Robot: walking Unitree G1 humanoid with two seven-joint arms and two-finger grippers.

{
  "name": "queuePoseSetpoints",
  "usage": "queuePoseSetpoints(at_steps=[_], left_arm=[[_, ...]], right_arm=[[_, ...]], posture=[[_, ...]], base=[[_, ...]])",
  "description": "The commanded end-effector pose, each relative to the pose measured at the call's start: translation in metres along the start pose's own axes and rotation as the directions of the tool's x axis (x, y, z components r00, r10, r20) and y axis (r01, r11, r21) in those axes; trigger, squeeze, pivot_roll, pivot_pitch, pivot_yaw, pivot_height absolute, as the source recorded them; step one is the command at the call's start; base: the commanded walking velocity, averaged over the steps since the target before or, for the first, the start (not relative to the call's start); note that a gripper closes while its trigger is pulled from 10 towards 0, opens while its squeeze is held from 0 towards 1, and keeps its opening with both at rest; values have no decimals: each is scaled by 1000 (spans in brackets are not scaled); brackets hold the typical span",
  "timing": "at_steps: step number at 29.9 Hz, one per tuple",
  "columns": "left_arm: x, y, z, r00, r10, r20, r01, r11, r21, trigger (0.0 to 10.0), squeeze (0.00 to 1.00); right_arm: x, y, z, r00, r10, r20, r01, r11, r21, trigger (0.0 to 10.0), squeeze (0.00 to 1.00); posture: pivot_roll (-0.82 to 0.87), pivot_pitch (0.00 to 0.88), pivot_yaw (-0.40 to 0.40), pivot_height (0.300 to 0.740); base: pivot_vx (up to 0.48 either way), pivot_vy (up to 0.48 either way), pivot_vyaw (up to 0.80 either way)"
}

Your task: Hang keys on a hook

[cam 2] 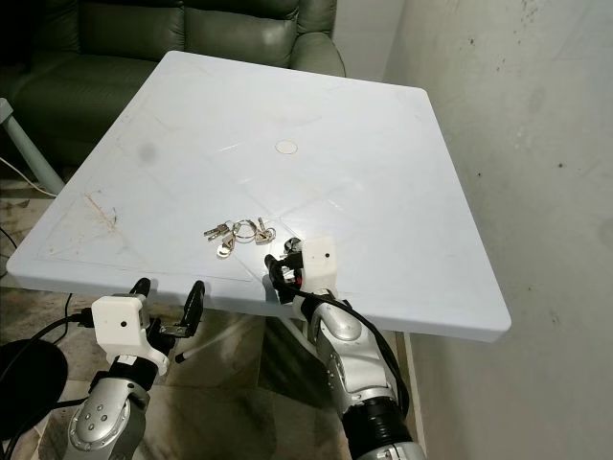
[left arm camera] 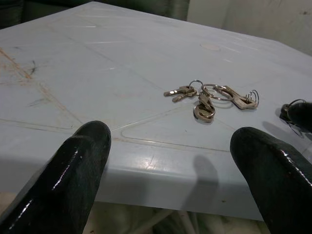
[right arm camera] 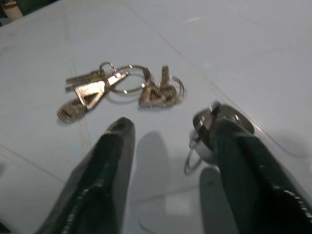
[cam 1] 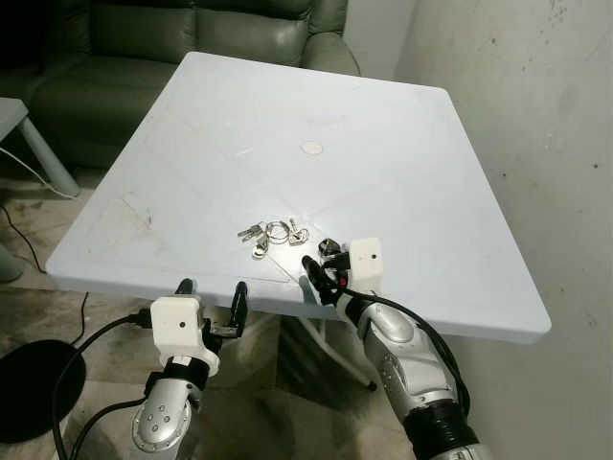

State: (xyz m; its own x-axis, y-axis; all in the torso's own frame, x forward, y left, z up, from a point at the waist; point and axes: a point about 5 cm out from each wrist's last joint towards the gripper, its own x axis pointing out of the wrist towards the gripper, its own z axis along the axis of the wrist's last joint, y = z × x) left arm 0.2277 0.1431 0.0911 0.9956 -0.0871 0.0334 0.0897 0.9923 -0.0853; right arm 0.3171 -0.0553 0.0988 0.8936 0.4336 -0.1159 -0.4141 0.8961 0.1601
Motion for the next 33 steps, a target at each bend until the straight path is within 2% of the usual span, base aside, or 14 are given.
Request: queuePoseSetpoints(at_steps=[1, 11, 26, 33], left_arm=[[-1, -2, 3, 1000, 4, 12, -4, 1000, 5, 10000, 0], [-1, -2, 3, 1000, 7, 15, -7, 1000, 5, 10000, 0], [-3, 0, 4, 1000, 20, 13, -21, 1000, 8, 10000, 0], [-3, 0, 4, 1000, 24, 12, -24, 1000, 10, 10000, 0]], right_arm=[[3, 1, 7, 1000, -10, 17, 10, 1000, -9, 10000, 0], [8, 6, 8, 1000, -21, 6, 21, 1000, -22, 10000, 0], [13, 5, 2, 989, -137, -47, 132, 986, -100, 10000, 0], [14, 4, 4, 989, -147, -26, 145, 986, -82, 10000, 0]], posture=[[63, 100, -109, 740], [71, 97, -112, 740], [79, 115, -113, 740], [83, 118, -115, 740]], base=[[0, 0, 0], [0, 0, 0], [0, 0, 0], [0, 0, 0]])
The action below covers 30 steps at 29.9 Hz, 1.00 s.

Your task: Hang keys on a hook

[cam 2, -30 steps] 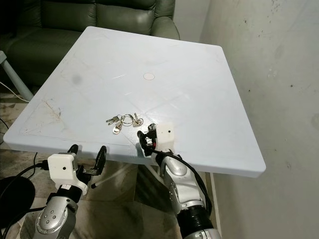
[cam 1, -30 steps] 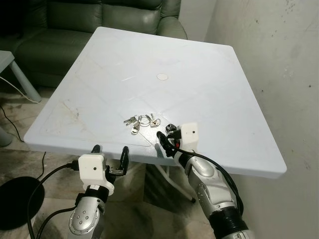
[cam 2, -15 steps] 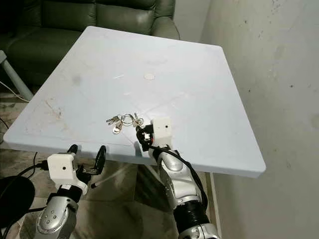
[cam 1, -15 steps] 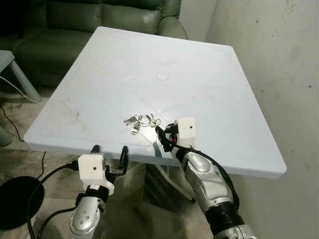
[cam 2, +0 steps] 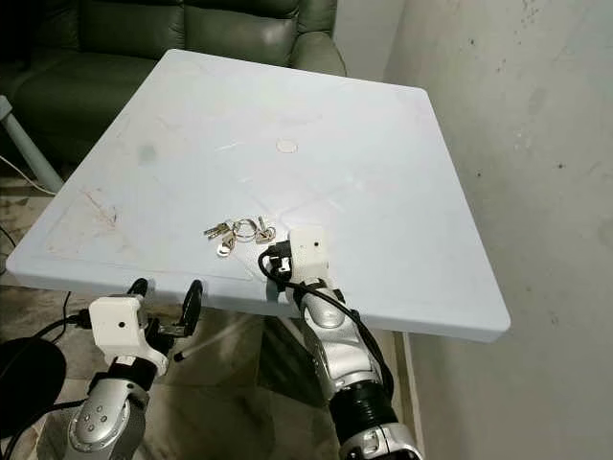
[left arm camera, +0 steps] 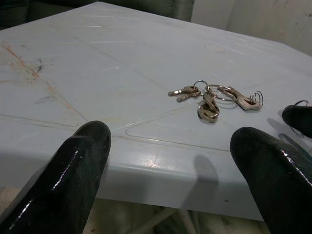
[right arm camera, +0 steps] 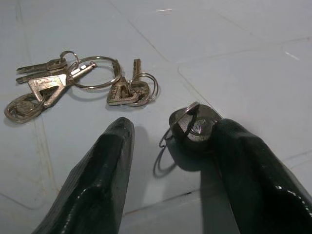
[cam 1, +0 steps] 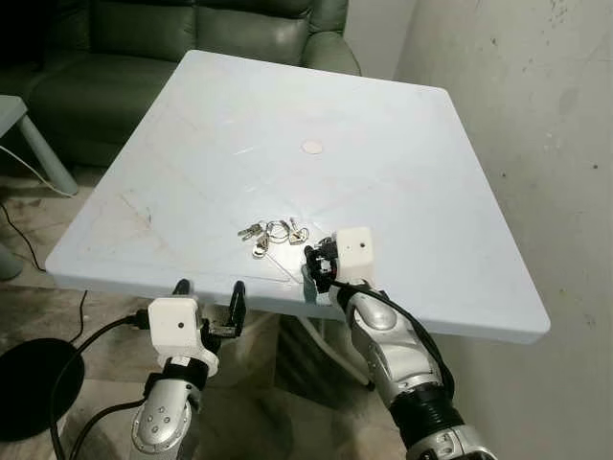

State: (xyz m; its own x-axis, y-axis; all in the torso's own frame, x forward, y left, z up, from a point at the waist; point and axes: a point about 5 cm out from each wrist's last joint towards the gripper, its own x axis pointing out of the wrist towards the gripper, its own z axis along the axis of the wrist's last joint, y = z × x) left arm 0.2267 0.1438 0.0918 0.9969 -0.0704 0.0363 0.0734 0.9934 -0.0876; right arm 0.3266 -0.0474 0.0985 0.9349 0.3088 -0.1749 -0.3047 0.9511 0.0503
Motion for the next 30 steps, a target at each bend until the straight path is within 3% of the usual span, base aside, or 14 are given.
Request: queuePoseSetpoints(at_steps=[1, 16, 17, 18, 19, 22, 23, 30], left_arm=[[-2, 0, 3, 1000, 9, 8, -9, 1000, 11, 10000, 0], [-1, 0, 4, 1000, 11, 14, -11, 1000, 9, 10000, 0], [-1, 0, 4, 1000, 11, 14, -11, 1000, 9, 10000, 0], [-1, 0, 4, 1000, 12, 14, -12, 1000, 10, 10000, 0], [-1, 0, 4, 1000, 13, 14, -13, 1000, 10, 10000, 0], [-2, 1, 4, 1000, 15, 14, -15, 1000, 11, 10000, 0], [-2, 1, 4, 1000, 16, 14, -16, 1000, 11, 10000, 0], [-2, 1, 4, 1000, 18, 15, -18, 1000, 11, 10000, 0]], right_arm=[[2, 0, 6, 1000, -10, 23, 10, 1000, 15, 10000, 0], [6, 3, 6, 999, -32, 5, 31, 999, 18, 9922, 0], [6, 4, 6, 999, -32, 3, 32, 999, 16, 9412, 0], [6, 4, 6, 999, -33, 13, 33, 999, 13, 2745, 0], [5, 4, 6, 999, -32, 14, 32, 999, 13, 1373, 0], [6, 5, 6, 999, -32, 11, 32, 999, 16, 1373, 0], [5, 5, 6, 999, -30, 10, 30, 999, 19, 0, 0], [6, 6, 6, 999, -28, 18, 27, 999, 19, 0, 0]], posture=[[84, 118, -116, 740], [87, 121, -119, 740], [87, 121, -119, 740], [88, 121, -119, 740], [88, 121, -119, 740], [88, 121, -119, 740], [91, 123, -121, 740], [91, 121, -123, 740]], base=[[0, 0, 0], [0, 0, 0], [0, 0, 0], [0, 0, 0], [0, 0, 0], [0, 0, 0], [0, 0, 0], [0, 0, 0]])
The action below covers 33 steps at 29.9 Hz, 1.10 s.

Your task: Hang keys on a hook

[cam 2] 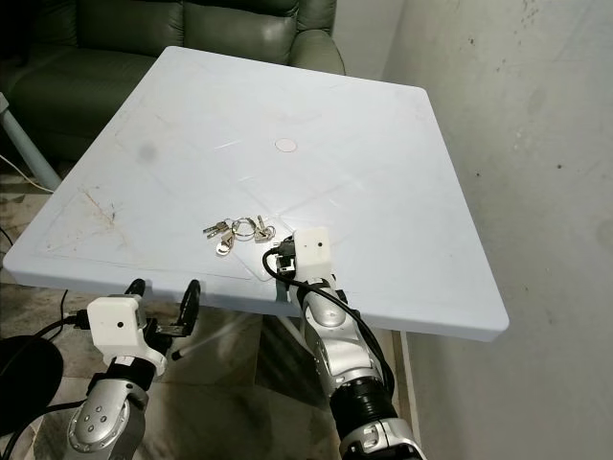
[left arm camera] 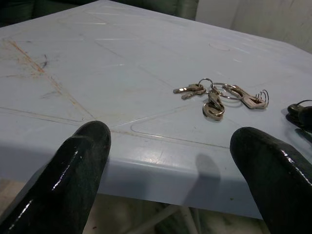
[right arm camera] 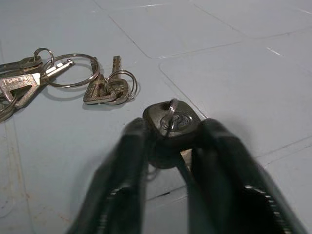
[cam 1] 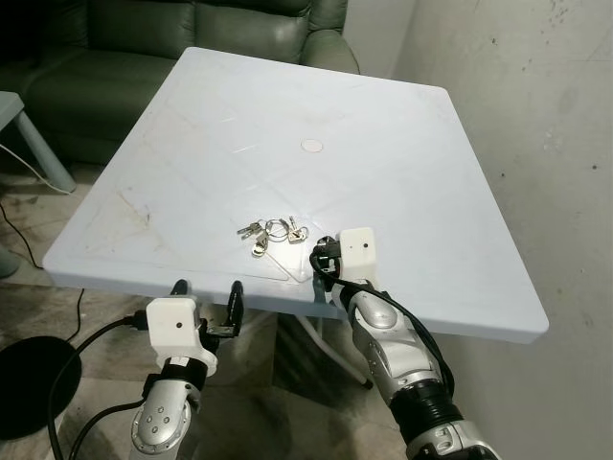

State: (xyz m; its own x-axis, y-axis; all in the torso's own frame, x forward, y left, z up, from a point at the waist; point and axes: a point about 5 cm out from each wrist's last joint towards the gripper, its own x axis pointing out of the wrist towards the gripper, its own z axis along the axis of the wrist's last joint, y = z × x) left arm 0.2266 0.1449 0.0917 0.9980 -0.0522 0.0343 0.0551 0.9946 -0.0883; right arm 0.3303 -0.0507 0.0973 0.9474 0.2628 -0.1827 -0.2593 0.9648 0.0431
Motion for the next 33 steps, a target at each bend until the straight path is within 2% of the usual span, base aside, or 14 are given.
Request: queuePoseSetpoints(at_steps=[1, 16, 21, 29, 31, 33], left_arm=[[-1, -1, 4, 1000, 0, 15, 0, 1000, 11, 10000, 0], [-2, -1, 4, 1000, 2, 18, -2, 1000, 12, 10000, 0], [0, -2, 4, 1000, -1, 19, 1, 1000, 10, 10000, 0], [12, -3, 3, 1000, -11, 29, 11, 1000, 1, 10000, 0], [12, -3, 4, 1000, -11, 29, 11, 1000, 1, 10000, 0], [20, 0, 8, 999, 2, 46, -2, 1000, -6, 10000, 0]], right_arm=[[2, 11, 7, 1000, 20, 24, -21, 1000, 18, 0, 0], [2, 13, 8, 998, 45, 45, -46, 998, 33, 0, 0], [2, 10, 11, 996, 46, 70, -49, 998, 32, 0, 0], [3, -20, 25, 989, -36, 145, 27, 998, 62, 0, 0], [3, -21, 25, 989, -39, 146, 30, 998, 63, 0, 0], [1, -37, 37, 974, -71, 214, 56, 995, 78, 0, 0]], posture=[[91, 121, -123, 740], [98, 105, -125, 740], [92, 90, -122, 740], [73, 45, -114, 740], [73, 45, -114, 740], [64, 21, -108, 740]], base=[[0, 0, 0], [0, 0, 0], [0, 0, 0], [0, 0, 0], [0, 0, 0], [0, 0, 0]])
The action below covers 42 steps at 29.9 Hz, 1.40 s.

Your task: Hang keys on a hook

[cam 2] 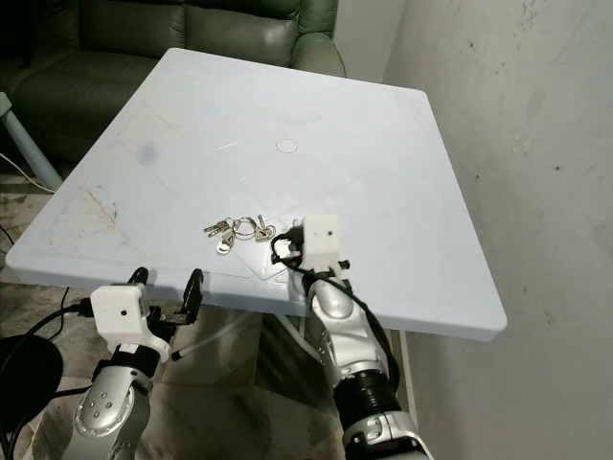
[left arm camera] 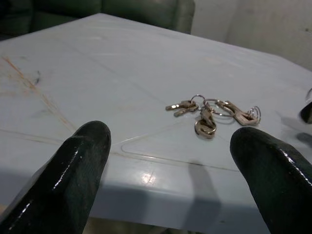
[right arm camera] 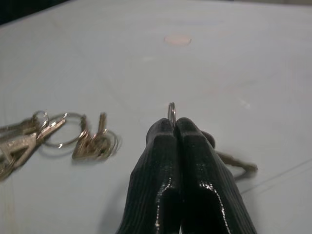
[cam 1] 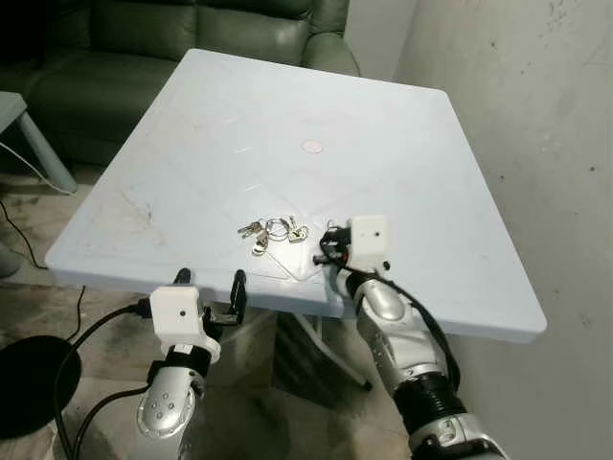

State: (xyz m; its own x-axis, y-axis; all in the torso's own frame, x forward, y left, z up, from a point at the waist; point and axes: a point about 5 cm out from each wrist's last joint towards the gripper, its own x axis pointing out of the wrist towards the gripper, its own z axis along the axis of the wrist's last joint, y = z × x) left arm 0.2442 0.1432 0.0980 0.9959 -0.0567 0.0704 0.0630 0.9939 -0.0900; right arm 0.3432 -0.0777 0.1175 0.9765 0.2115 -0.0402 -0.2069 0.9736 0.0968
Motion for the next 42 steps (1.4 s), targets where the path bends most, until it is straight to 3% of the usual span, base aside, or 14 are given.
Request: queuePoseSetpoints(at_steps=[1, 2, 6, 7, 8, 9, 11, 15, 19, 20, 28, 30, 33, 42], left_arm=[[5, 2, 3, 1000, 13, 16, -13, 1000, -6, 10000, 0], [10, 6, 4, 999, 26, 21, -26, 1000, -8, 10000, 0], [16, 11, 6, 999, 42, 26, -41, 999, -10, 10000, 0], [29, 23, 13, 995, 86, 49, -85, 996, -19, 10000, 0], [37, 31, 19, 990, 125, 67, -124, 992, -30, 10000, 0], [39, 34, 21, 988, 136, 71, -133, 990, -37, 10000, 0], [44, 38, 23, 986, 148, 76, -145, 989, -44, 10000, 0], [46, 42, 27, 984, 150, 98, -147, 989, -32, 10000, 0], [42, 45, 28, 981, 146, 125, -146, 989, -15, 10000, 0], [39, 47, 27, 984, 132, 123, -128, 991, -40, 10000, 0], [28, 57, 20, 979, 180, 99, -179, 984, -22, 10000, 0], [26, 61, 20, 975, 198, 100, -197, 980, -18, 10000, 0], [25, 66, 22, 968, 228, 107, -227, 974, -29, 10000, 0], [22, 71, 26, 971, 211, 111, -211, 978, -13, 10000, 0]], right_arm=[[2, -12, 19, 995, -25, 92, 23, 1000, 16, 0, 0], [3, -21, 25, 992, -46, 119, 45, 999, 11, 1490, 0], [4, -30, 31, 987, -71, 145, 72, 997, 2, 1490, 0], [4, -50, 48, 974, -79, 214, 71, 997, 41, 10000, 0], [1, -60, 60, 955, -75, 288, 55, 996, 77, 10000, 0], [0, -61, 63, 951, -47, 307, 27, 997, 70, 9922, 0], [-3, -60, 64, 943, 21, 331, -23, 1000, 4, 10000, 0], [-5, -63, 56, 956, 24, 293, -23, 1000, -7, 10000, 0], [-11, -59, 45, 959, 72, 274, -69, 997, -18, 10000, 0], [-14, -60, 37, 967, 78, 244, -75, 997, -18, 10000, 0], [-25, -67, 17, 985, 54, 167, -51, 998, -25, 10000, 0], [-27, -68, 16, 986, 40, 163, -39, 999, -7, 10000, 0], [-27, -67, 14, 987, 44, 156, -37, 998, -50, 10000, 0], [-27, -58, 15, 983, 61, 171, -46, 995, -93, 10000, 0]], posture=[[64, 21, -108, 740], [50, 0, -98, 740], [50, 0, -98, 740], [31, 0, -96, 740], [31, 0, -96, 740], [27, 0, -97, 740], [18, 0, -97, 740], [16, 0, -97, 740], [11, 0, -93, 740], [11, 0, -93, 740], [22, 0, -88, 740], [22, 0, -88, 740], [25, 0, -86, 740], [20, 0, -77, 740]], base=[[0, 0, 0], [0, 0, 0], [0, 0, 0], [0, 0, 0], [0, 0, 0], [0, 0, 0], [0, 0, 0], [0, 0, 0], [0, 0, 0], [0, 0, 0], [0, 0, 0], [0, 0, 0], [0, 0, 0], [0, 0, 0]])
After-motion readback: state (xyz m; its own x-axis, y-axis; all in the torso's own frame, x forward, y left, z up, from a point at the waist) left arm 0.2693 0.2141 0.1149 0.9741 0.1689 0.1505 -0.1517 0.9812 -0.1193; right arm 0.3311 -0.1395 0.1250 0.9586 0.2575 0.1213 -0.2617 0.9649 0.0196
